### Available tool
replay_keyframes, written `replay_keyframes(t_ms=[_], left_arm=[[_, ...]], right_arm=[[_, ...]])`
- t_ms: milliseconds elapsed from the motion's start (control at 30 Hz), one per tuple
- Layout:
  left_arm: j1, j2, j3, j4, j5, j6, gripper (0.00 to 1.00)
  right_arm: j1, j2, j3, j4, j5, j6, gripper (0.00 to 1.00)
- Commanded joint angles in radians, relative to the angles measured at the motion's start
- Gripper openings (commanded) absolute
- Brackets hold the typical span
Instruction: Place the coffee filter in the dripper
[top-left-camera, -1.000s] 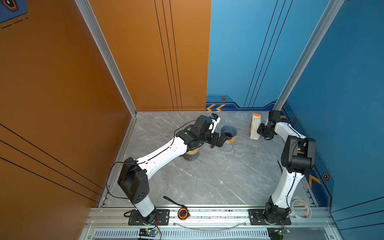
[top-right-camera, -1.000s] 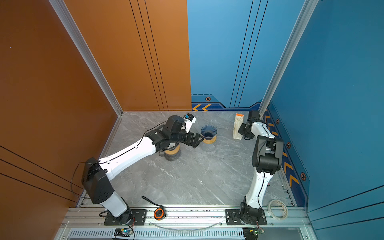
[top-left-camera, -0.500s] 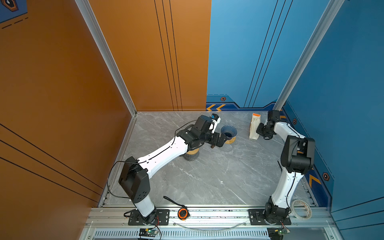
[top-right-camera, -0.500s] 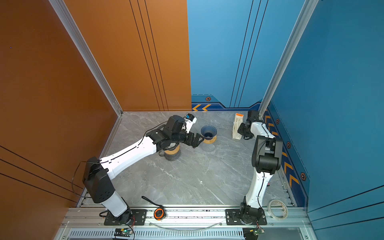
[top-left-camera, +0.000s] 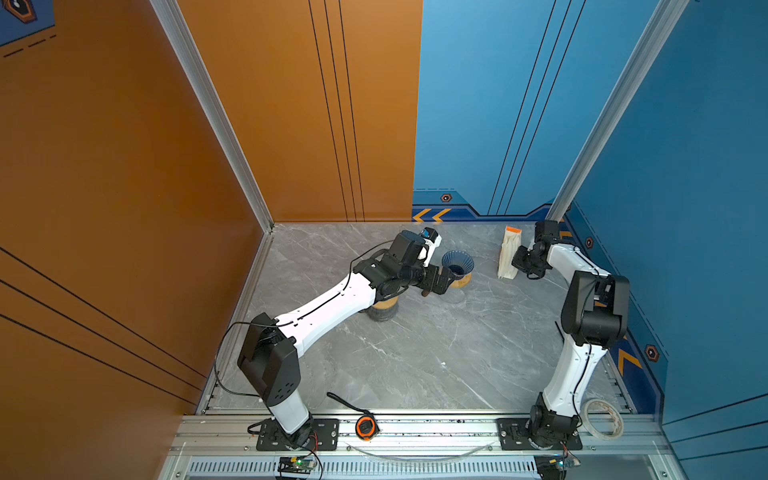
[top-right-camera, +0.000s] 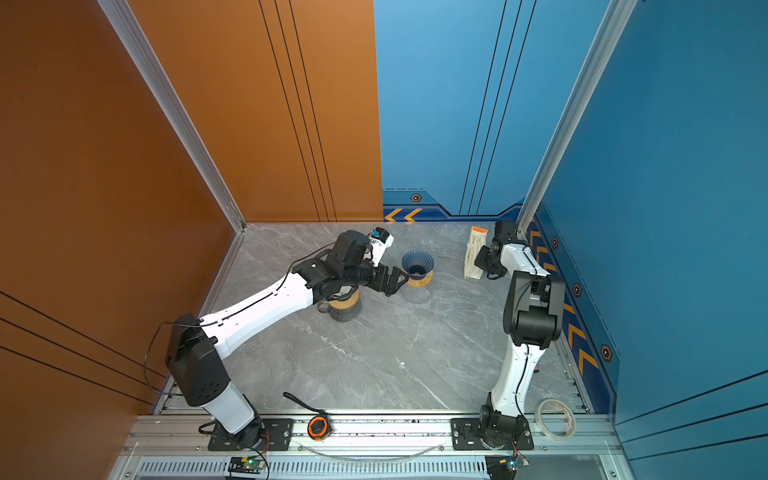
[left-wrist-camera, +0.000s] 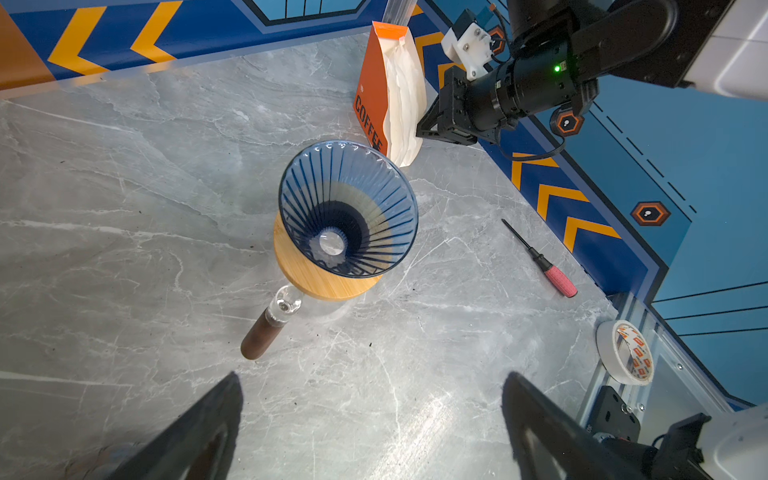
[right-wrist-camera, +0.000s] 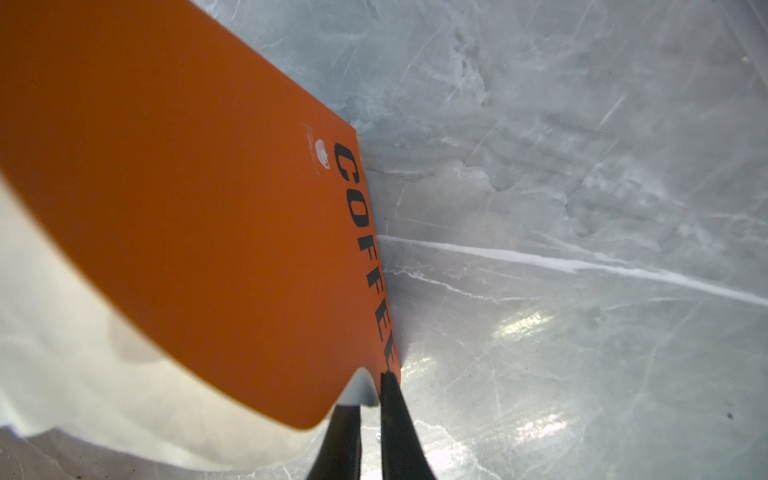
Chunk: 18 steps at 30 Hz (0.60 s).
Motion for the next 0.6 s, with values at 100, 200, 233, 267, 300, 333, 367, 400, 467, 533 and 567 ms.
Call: replay_keyframes(t_ms=[100, 200, 233, 267, 300, 333, 367, 400, 467, 533, 567], left_arm=[[0.005, 0.017, 0.023, -0.013, 0.017, 0.004, 0.98], [0.006, 0.019, 0.025, -0.014, 0.019, 0.004, 0.98], [0.006, 0.021, 0.025, -0.013, 0.018, 0.004, 0.98], [0.006, 0.022, 0.025, -0.013, 0.019, 0.004, 0.98], [0.005, 0.023, 0.026, -0.014, 0.02, 0.004, 0.98], [0.006, 0.024, 0.027, -0.013, 0.019, 0.004, 0.98], [0.006, 0.025, 0.026, -0.013, 0.02, 0.004, 0.98], [0.006, 0.026, 0.027, -0.014, 0.022, 0.002, 0.98], [0.005, 0.028, 0.028, -0.014, 0.024, 0.002, 0.98], [0.005, 0.028, 0.028, -0.013, 0.023, 0.002, 0.98], [0.005, 0.029, 0.029, -0.013, 0.025, 0.002, 0.98]], right_arm=[[0.002, -0.02, 0.027, -0.038, 0.036, -0.023, 0.04], [0.002, -0.03, 0.026, -0.039, 0.054, -0.029, 0.0], [0.002, -0.032, 0.025, -0.04, 0.061, -0.032, 0.0], [0.002, -0.035, 0.025, -0.042, 0.067, -0.038, 0.0], [0.002, -0.037, 0.028, -0.046, 0.072, -0.045, 0.0], [0.002, -0.039, 0.03, -0.048, 0.075, -0.05, 0.0], [0.002, -0.04, 0.034, -0.054, 0.077, -0.056, 0.0], [0.003, -0.041, 0.037, -0.058, 0.08, -0.062, 0.0], [0.005, -0.045, 0.043, -0.071, 0.093, -0.075, 0.0], [0.007, -0.049, 0.048, -0.083, 0.106, -0.093, 0.0], [0.007, -0.05, 0.05, -0.09, 0.113, -0.103, 0.0]])
